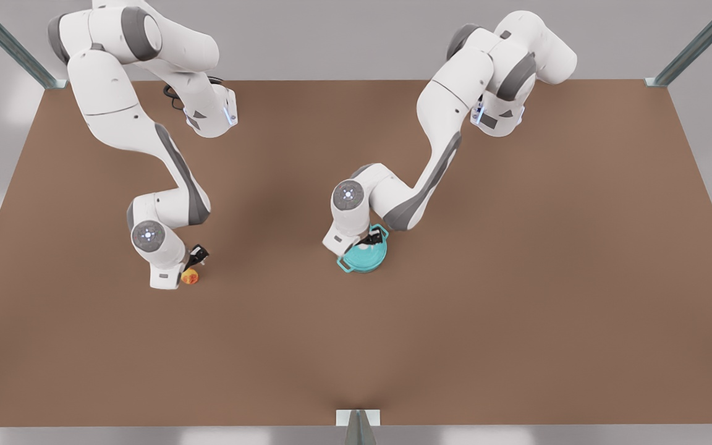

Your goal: Open the pot lid and put the potato into the pot

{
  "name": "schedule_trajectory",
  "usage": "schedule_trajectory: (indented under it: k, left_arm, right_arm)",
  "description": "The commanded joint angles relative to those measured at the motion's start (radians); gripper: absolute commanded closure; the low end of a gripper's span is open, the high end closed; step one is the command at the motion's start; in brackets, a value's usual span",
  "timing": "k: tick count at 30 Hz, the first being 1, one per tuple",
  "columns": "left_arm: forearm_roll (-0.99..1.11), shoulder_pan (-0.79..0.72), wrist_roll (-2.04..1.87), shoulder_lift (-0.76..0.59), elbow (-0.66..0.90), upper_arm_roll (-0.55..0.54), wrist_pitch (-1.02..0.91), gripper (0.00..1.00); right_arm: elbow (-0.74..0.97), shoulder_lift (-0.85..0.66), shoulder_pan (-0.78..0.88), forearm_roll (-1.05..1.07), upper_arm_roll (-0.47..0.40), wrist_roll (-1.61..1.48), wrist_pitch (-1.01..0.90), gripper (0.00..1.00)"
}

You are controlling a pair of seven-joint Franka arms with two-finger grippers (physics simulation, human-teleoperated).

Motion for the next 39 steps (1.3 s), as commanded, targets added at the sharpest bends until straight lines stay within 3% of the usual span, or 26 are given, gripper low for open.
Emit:
schedule_trajectory:
  k: [1,18,20,23,26,29,33,37,39]
  left_arm:
    - [0.008,-0.001,-0.143,-0.045,-0.062,0.0,0.047,0.0]
    - [0.017,-0.007,-0.169,-0.044,-0.157,0.002,0.185,0.0]
    - [0.017,-0.007,-0.175,-0.044,-0.158,0.002,0.184,0.07]
    - [0.017,-0.007,-0.186,-0.047,-0.157,0.003,0.179,0.42]
    - [0.017,-0.004,-0.18,-0.051,-0.155,0.008,0.161,0.52]
    - [0.017,-0.004,-0.143,-0.074,-0.115,0.037,0.078,0.52]
    - [0.014,0.118,0.071,-0.105,-0.089,0.123,0.049,0.52]
    - [0.007,0.339,0.415,-0.009,-0.068,0.121,0.093,0.51]
    - [0.007,0.344,0.404,0.056,-0.066,0.12,0.171,0.51]
  right_arm:
    - [0.0,0.007,-0.005,-0.008,0.0,-0.065,0.004,0.0]
    - [0.051,0.1,-0.001,-0.028,-0.008,-0.058,0.026,0.0]
    - [0.053,0.106,-0.004,-0.028,-0.008,-0.058,0.027,0.0]
    - [0.049,0.109,-0.008,-0.054,-0.02,-0.064,0.044,0.0]
    - [0.049,0.114,-0.01,-0.057,-0.023,-0.064,0.044,0.0]
    - [0.048,0.115,-0.008,-0.059,-0.023,-0.067,0.043,0.22]
    - [0.049,0.114,-0.008,-0.059,-0.023,-0.073,0.038,0.41]
    - [0.049,0.109,-0.007,-0.059,-0.023,-0.087,0.03,0.51]
    - [0.049,0.096,-0.007,-0.059,-0.023,-0.093,0.015,0.52]
